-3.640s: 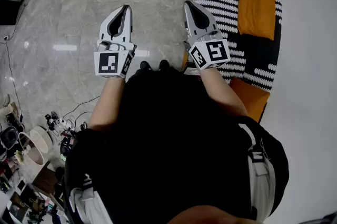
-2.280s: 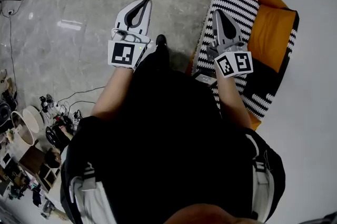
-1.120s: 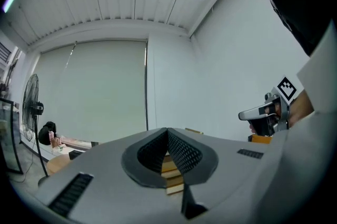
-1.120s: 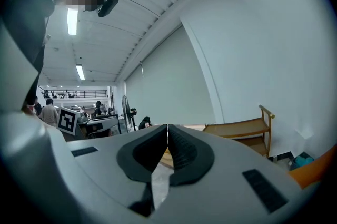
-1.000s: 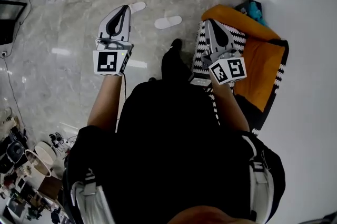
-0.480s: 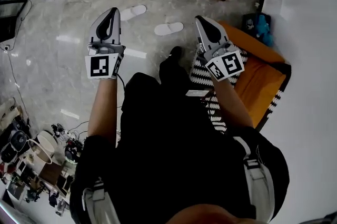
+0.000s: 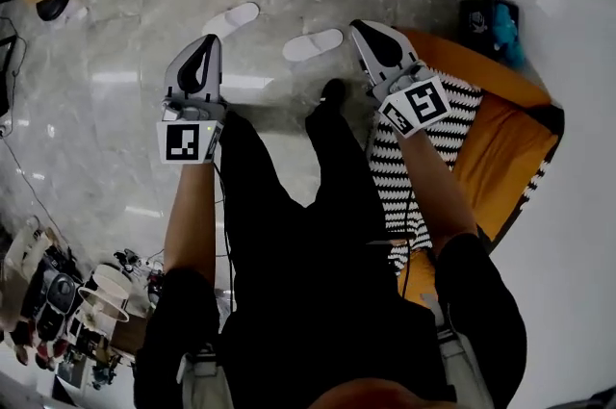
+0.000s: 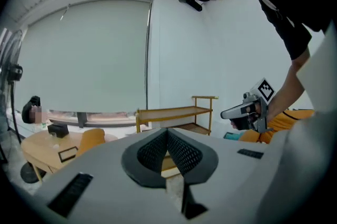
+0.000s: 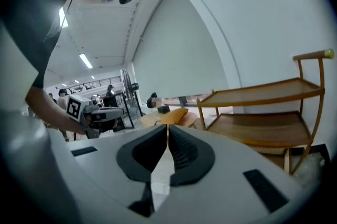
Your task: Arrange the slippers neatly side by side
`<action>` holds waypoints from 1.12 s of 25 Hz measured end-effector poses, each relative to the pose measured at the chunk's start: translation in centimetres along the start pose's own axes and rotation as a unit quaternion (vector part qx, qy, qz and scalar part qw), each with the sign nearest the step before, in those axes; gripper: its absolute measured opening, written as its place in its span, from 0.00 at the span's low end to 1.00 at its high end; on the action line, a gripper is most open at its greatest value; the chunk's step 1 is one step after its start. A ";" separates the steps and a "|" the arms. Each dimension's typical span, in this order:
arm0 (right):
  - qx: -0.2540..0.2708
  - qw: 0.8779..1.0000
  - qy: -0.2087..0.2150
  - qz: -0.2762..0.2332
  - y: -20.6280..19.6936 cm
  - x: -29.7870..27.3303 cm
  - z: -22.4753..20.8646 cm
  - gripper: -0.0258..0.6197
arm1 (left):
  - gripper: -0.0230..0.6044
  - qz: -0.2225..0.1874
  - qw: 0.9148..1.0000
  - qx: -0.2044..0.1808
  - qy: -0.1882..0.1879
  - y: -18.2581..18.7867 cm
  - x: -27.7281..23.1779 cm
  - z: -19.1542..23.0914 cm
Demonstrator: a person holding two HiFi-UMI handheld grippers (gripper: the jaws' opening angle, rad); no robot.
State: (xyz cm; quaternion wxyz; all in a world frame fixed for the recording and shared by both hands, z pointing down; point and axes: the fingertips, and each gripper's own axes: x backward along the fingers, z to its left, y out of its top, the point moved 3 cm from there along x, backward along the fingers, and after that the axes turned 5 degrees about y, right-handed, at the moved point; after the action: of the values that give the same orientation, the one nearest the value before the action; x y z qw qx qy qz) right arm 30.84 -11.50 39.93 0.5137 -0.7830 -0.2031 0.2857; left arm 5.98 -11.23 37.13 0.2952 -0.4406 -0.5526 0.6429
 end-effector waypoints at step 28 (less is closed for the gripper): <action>-0.124 0.913 0.003 0.390 -58.7 -9.5 -11.6 0.23 | 0.06 0.115 0.992 0.019 -0.051 -38.8 -6.3 2.5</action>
State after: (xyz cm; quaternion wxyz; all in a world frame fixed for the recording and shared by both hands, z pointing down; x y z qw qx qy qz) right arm 29.82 -2.49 99.82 0.2611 -0.8584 0.0861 0.4331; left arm 2.36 -9.42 76.31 0.1993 -0.4621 -0.5004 0.7045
